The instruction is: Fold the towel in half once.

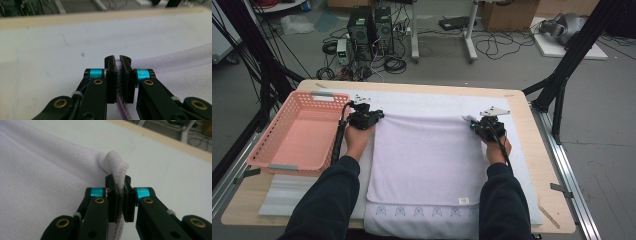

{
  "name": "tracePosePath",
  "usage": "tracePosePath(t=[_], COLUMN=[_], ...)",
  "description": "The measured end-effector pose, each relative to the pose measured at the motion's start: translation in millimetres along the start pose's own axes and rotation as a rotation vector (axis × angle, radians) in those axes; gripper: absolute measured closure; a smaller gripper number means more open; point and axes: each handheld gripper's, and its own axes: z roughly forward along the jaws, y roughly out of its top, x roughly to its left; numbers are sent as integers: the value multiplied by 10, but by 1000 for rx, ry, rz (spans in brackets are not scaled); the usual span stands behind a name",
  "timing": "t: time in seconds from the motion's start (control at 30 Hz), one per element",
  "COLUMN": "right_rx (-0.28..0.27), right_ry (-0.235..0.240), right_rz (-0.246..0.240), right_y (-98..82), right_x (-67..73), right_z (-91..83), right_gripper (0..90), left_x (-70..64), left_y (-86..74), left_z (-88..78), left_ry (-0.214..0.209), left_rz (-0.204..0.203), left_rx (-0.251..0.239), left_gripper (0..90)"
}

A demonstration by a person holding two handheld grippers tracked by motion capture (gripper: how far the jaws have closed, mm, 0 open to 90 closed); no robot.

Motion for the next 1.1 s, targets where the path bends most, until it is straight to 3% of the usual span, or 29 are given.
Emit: tracePosePath(t=[0.07, 0.17, 0.2, 0.23, 0.27, 0.33, 0.43, 0.5, 0.6, 0.67, 0.83, 0.9, 0.97, 1.1], right_rx=[-8, 4, 14, 24, 31, 38, 18, 14, -2, -3, -4, 33, 13, 0], right_ry=[-19, -54, -69, -75, -72, -60, -52, -29, 16, 44, 66, 78, 88, 104], right_rz=[15, -5, -10, -2, 18, 50, 59, 76, 69, 78, 82, 78, 59, 54], right_y=[83, 188, 201, 201, 193, 172, 147, 137, 109, 62, -65, -94, -140, -262], right_x=[-4, 47, 66, 74, 78, 76, 75, 79, 106, 126, 168, 187, 210, 251], right_z=[48, 135, 162, 187, 203, 200, 131, 66, -44, -106, -278, -354, -454, -631], right_gripper=[855, 848, 829, 766, 673, 562, 517, 499, 500, 500, 500, 499, 506, 507], left_x=[23, 42, 43, 56, 75, 77, 50, -1, -113, -170, -267, -295, -322, -390], left_y=[31, 70, 68, 67, 61, 33, -23, -34, -98, -137, -239, -281, -296, -360], left_z=[21, -6, -9, -13, -23, -49, -109, -132, -233, -259, -399, -466, -515, -670], left_ry=[4, 3, 15, 30, 16, 4, -26, -63, -82, -85, -122, -138, -149, -183], left_rz=[41, 28, 20, -4, -34, -45, -72, -63, -35, -27, -57, -47, -38, -29], left_rx=[12, -25, -21, -3, 15, 32, 45, 94, 50, 80, 50, 35, 62, 28], left_gripper=[844, 828, 773, 638, 525, 475, 425, 392, 430, 436, 424, 422, 399, 408])
